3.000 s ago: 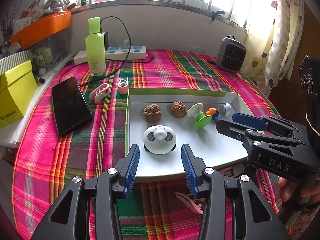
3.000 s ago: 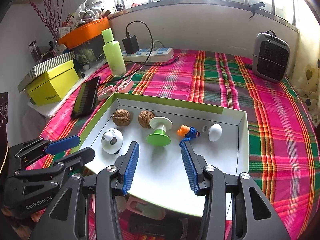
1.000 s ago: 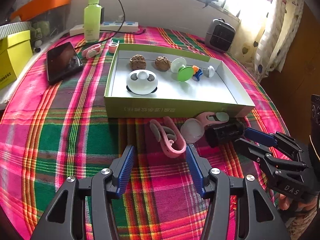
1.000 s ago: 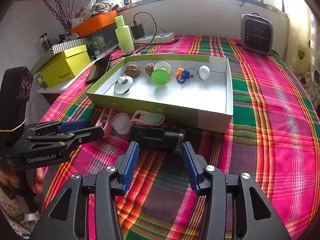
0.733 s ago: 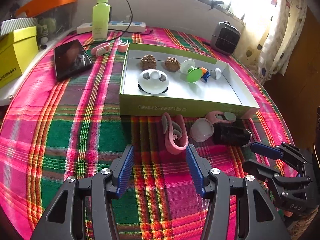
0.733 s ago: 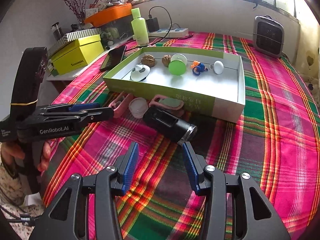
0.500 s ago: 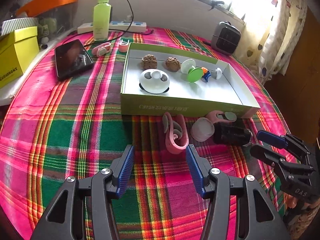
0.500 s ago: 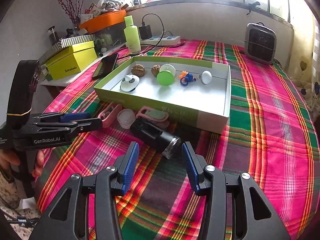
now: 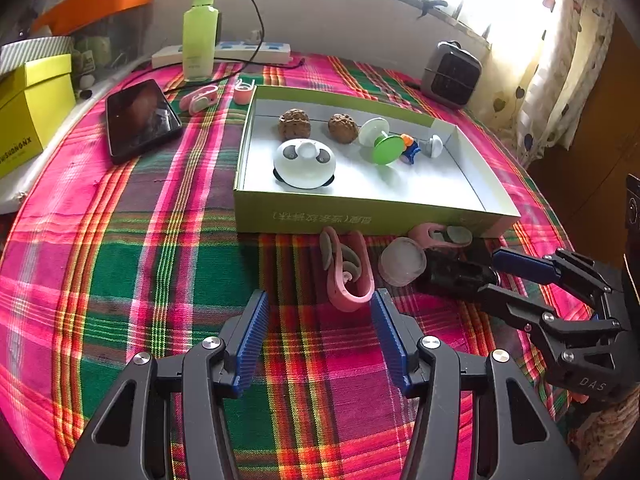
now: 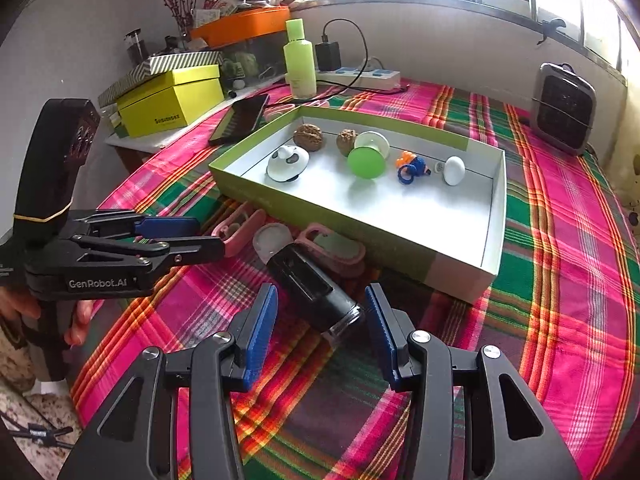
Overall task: Organize objects
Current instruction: 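Grasp the black cylinder with the right tool while the left tool grasps the pink curved clip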
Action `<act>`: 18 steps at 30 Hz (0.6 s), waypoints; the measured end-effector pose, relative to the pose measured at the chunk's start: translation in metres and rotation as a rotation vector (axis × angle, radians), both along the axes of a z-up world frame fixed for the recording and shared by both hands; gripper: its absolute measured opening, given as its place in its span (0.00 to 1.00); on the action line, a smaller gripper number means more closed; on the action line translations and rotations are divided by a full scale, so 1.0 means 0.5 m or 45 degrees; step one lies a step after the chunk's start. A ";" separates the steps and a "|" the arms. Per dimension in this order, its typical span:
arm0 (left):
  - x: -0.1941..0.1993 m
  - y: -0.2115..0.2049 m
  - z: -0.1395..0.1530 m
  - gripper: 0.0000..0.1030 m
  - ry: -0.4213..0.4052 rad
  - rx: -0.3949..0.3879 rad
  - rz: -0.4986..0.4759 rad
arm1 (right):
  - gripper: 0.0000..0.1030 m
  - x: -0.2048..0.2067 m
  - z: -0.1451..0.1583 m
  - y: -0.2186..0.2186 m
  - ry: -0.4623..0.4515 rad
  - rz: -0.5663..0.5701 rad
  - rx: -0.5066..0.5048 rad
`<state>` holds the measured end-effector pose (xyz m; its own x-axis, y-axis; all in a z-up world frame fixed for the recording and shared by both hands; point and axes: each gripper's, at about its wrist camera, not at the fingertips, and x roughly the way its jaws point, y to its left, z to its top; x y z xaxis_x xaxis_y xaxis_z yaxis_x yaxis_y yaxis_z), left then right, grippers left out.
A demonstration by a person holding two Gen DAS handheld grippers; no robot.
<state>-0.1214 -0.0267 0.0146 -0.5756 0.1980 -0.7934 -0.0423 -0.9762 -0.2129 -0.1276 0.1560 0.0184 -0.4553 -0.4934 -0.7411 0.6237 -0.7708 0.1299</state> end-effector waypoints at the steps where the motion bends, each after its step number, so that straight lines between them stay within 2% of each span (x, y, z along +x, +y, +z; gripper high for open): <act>1: 0.000 0.000 0.000 0.50 0.000 0.001 -0.001 | 0.45 0.005 0.000 -0.002 -0.005 0.019 -0.001; 7: 0.002 -0.002 0.000 0.50 -0.001 0.009 0.005 | 0.45 0.026 0.001 -0.023 -0.006 0.108 0.043; 18: 0.001 -0.003 -0.001 0.50 -0.003 0.012 -0.010 | 0.45 0.009 -0.025 -0.061 0.003 0.044 0.145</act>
